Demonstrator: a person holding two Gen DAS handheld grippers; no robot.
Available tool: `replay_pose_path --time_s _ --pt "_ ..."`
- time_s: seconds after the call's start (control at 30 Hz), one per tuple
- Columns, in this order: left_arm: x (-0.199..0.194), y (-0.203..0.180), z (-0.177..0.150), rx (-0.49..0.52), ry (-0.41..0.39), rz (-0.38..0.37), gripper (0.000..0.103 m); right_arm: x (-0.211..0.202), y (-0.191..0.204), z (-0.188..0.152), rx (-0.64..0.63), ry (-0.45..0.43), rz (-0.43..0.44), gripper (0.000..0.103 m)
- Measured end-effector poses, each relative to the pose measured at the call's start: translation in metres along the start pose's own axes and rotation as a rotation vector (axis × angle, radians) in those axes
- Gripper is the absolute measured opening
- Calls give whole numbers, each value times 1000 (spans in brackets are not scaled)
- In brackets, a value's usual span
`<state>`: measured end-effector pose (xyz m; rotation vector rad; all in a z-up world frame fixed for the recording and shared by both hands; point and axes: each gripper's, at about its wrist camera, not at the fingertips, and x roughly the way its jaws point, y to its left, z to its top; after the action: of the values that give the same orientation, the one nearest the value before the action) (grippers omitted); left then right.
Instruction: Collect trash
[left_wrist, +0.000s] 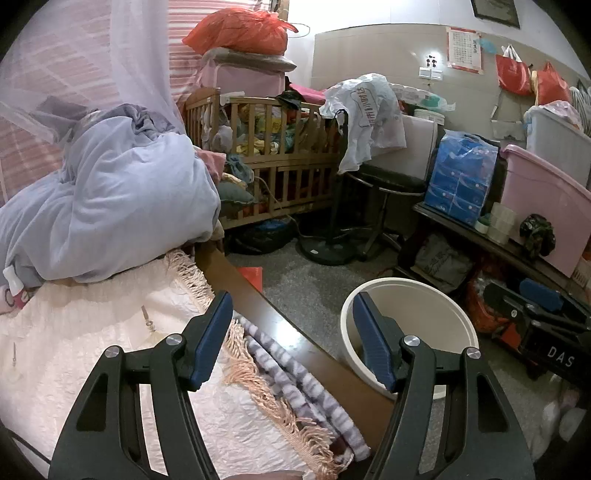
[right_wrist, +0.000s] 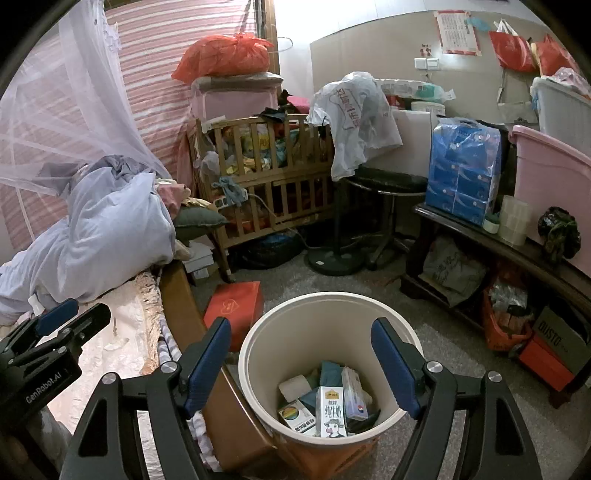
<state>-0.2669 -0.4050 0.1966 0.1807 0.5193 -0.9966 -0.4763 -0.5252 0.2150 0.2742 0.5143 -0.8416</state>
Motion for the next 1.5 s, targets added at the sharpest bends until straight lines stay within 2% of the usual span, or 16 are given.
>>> replay_pose_path --time_s 1.5 --pt "8 1 -10 19 20 -5 66 7 -4 -3 2 14 2 76"
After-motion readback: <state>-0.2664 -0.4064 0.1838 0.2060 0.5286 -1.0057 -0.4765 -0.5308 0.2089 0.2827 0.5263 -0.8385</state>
